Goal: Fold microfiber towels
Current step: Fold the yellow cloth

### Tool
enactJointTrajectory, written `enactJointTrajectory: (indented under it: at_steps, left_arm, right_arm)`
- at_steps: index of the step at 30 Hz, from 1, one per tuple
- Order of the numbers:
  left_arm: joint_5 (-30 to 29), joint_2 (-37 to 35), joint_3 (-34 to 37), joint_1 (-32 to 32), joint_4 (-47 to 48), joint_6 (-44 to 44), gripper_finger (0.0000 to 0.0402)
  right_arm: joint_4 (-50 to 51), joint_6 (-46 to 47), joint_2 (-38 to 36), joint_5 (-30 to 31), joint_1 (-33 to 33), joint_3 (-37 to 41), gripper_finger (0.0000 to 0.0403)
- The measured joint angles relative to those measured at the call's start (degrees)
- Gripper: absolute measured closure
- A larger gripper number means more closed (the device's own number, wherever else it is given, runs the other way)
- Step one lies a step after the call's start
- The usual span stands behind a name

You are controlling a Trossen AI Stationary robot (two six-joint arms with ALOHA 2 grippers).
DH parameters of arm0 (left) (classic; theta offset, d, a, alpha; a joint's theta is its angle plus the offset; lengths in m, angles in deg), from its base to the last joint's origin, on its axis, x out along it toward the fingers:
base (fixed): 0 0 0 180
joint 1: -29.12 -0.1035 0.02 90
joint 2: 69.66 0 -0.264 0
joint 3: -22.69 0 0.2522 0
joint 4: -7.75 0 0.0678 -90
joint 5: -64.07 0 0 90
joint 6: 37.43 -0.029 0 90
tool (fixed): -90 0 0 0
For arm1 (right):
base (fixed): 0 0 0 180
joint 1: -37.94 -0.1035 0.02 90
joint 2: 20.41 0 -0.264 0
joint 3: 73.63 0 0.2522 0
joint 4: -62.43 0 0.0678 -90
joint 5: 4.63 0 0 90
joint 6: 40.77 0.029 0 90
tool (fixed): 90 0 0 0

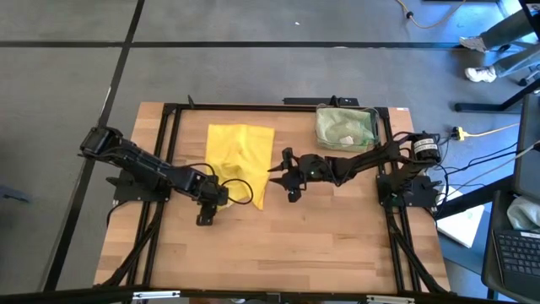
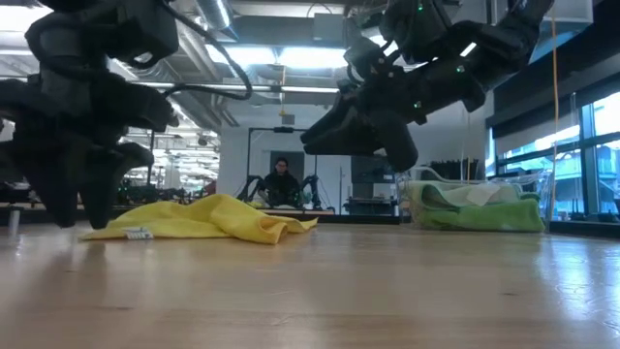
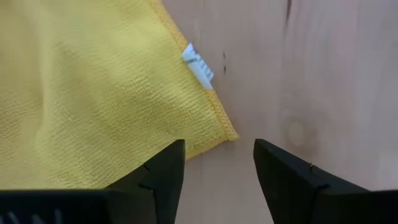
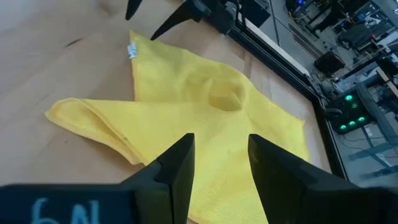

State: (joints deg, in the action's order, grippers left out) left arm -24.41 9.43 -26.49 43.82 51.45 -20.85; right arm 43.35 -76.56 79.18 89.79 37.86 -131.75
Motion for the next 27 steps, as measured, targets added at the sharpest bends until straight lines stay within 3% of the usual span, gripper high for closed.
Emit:
enactJointTrajectory:
  at_steps: [5, 9, 14, 22, 27]
  left_arm:
    - [-0.2, 0.0, -1.1, 0.0, -0.4, 0.5, 0.0216]
    - [-4.0, 0.2, -1.1, -0.1, -2.5, 2.7, 0.0216]
    - [-3.8, 1.1, 1.0, 0.0, -9.7, 5.2, 0.0216]
    - [-4.6, 4.4, 2.9, 0.0, -11.0, 7.3, 0.0216]
    - [-5.2, 4.3, 3.2, 0.6, -12.1, 7.3, 0.0236]
  right_arm:
    - [0.8, 0.9, 0.0, 0.0, 0.0, 0.0, 0.025]
    - [1.1, 0.9, 0.0, 0.0, 0.0, 0.0, 0.025]
    - [1.3, 0.9, 0.0, 0.0, 0.0, 0.0, 0.025]
    - [1.7, 0.9, 0.0, 0.0, 0.0, 0.0, 0.025]
    - [1.7, 1.0, 0.0, 0.0, 0.3, 0.0, 0.025]
